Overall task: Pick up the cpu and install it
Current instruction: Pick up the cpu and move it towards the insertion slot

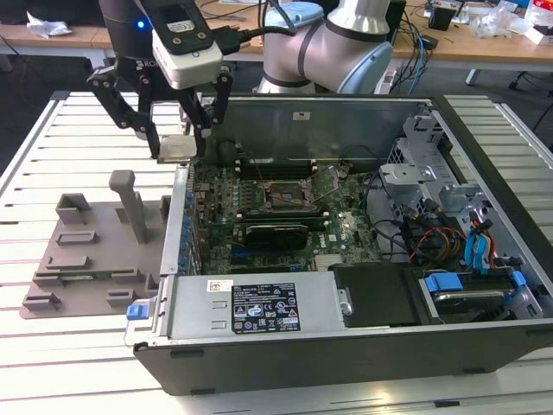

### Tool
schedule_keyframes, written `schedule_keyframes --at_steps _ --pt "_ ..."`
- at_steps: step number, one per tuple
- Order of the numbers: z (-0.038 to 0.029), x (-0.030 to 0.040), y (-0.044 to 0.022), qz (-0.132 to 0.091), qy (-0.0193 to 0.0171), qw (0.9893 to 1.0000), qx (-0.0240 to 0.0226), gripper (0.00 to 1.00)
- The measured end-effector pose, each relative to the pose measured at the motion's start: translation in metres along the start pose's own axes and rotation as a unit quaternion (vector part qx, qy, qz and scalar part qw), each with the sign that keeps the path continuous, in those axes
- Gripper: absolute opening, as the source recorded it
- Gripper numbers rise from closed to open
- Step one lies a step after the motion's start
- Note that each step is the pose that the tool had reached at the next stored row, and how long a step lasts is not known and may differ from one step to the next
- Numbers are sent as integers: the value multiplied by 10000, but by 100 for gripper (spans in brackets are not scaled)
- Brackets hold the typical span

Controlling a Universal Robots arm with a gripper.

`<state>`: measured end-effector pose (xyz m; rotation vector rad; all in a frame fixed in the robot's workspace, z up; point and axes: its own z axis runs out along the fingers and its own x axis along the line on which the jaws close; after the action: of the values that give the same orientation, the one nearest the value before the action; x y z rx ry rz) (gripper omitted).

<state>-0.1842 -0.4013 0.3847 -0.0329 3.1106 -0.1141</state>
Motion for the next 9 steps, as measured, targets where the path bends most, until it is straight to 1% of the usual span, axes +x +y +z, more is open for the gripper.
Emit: schedule_keyframes --at_steps 6,9 --pt "16 -221 -4 -1 0 10000 26 55" --pt "22 -289 -5 -1 1 10000 36 55"
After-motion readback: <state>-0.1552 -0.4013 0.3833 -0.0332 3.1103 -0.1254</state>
